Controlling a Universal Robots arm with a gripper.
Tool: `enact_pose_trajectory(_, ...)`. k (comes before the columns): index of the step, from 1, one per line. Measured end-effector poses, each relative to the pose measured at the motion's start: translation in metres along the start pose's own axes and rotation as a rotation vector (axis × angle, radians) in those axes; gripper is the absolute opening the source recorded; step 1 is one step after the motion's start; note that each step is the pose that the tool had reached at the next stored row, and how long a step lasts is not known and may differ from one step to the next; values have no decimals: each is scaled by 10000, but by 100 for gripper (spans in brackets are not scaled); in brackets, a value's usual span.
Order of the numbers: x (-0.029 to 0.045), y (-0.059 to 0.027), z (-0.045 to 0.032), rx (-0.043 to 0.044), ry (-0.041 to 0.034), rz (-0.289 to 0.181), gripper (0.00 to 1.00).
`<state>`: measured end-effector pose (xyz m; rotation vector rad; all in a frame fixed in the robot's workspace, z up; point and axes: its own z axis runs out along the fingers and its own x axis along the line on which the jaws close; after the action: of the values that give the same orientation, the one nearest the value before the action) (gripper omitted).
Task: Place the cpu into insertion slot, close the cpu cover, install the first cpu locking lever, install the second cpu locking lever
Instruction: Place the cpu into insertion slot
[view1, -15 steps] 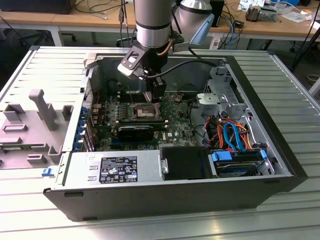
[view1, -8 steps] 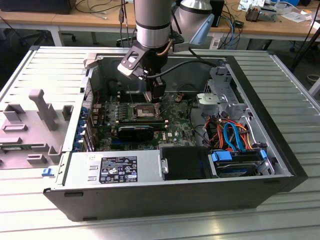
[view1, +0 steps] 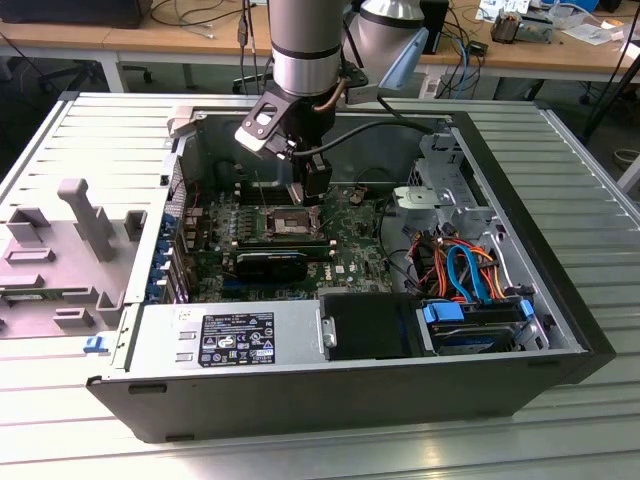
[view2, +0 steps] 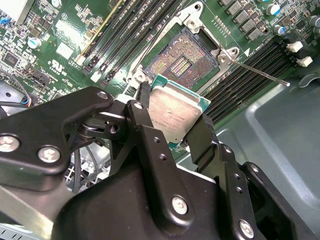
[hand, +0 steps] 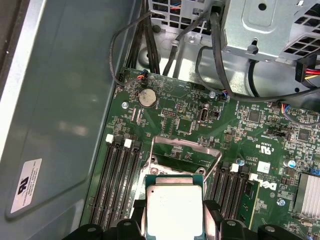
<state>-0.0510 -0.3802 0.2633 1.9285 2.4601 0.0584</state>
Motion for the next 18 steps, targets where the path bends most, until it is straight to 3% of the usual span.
enact_pose_trajectory(18,0,0,1,-2,-14,302,54)
